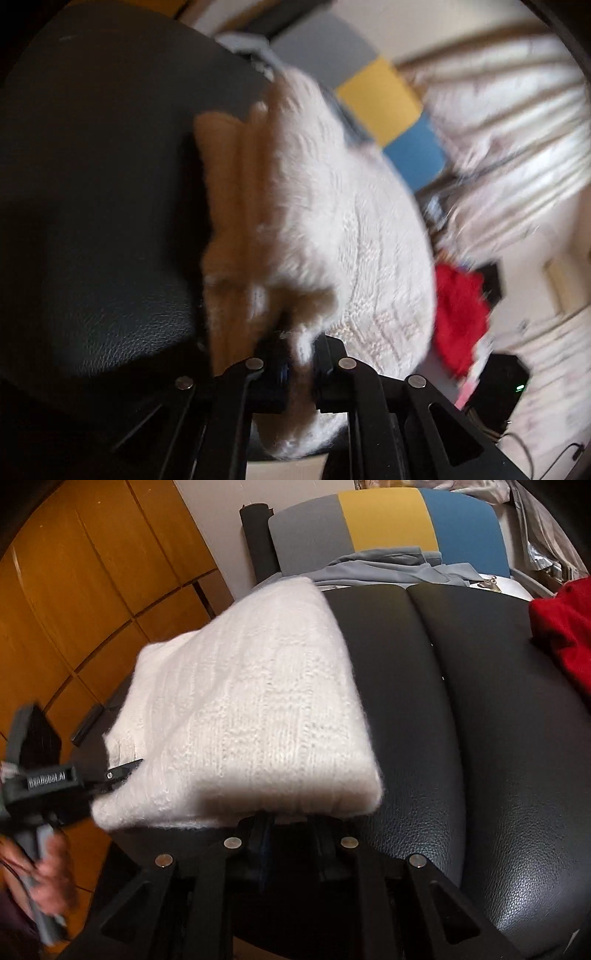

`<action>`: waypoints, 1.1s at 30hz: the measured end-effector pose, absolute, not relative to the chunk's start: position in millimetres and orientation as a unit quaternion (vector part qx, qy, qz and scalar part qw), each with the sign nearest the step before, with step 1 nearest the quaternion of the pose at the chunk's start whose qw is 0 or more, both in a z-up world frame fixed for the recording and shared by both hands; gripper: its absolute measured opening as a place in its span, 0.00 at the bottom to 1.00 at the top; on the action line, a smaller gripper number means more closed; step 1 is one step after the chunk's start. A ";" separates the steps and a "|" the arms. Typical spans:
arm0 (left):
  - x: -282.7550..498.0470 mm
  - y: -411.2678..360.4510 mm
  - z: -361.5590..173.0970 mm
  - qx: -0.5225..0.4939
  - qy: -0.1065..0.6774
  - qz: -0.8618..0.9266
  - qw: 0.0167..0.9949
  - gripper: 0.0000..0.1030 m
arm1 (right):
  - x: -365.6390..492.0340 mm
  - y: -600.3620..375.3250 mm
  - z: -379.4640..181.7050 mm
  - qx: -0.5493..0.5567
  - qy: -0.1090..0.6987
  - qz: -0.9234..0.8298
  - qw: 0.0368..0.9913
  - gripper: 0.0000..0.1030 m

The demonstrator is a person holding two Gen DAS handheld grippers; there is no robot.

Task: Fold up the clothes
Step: 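Lay the turned sweater flat on the seat and open the right gripper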

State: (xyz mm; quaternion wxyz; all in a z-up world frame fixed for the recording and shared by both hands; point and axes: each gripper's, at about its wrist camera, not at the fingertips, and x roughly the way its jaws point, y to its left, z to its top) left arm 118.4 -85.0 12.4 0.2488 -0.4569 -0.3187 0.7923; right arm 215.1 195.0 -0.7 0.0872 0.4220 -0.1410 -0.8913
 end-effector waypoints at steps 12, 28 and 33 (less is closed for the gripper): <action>125.8 -61.7 45.3 -0.439 -0.235 0.830 0.252 0.52 | 241.8 204.1 65.7 0.345 -0.130 -0.914 0.172 0.31; 122.5 -106.0 52.6 -0.449 -0.198 0.857 0.159 0.67 | 197.6 123.4 8.3 0.419 -0.002 -0.887 0.191 0.32; 78.5 -98.1 74.8 -0.449 -0.258 0.842 0.153 0.92 | 194.5 128.3 4.9 0.416 -0.020 -0.888 0.195 0.32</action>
